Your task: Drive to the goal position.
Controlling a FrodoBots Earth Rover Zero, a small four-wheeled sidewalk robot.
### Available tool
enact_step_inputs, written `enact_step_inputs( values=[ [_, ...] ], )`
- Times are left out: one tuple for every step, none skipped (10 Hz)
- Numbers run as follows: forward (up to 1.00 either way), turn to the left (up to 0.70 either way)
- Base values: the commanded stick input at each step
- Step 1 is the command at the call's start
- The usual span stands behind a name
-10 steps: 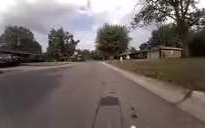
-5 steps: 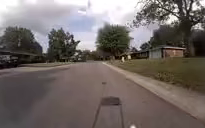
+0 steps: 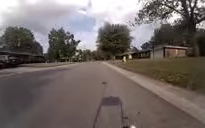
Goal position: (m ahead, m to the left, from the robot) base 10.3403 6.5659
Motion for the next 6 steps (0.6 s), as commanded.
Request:
enact_step_inputs(
  values=[
    [1.0,0.0],
    [1.0,0.0],
    [1.0,0.0],
    [1.0,0.0],
    [1.0,0.0],
    [1.0,0.0]
  ],
)
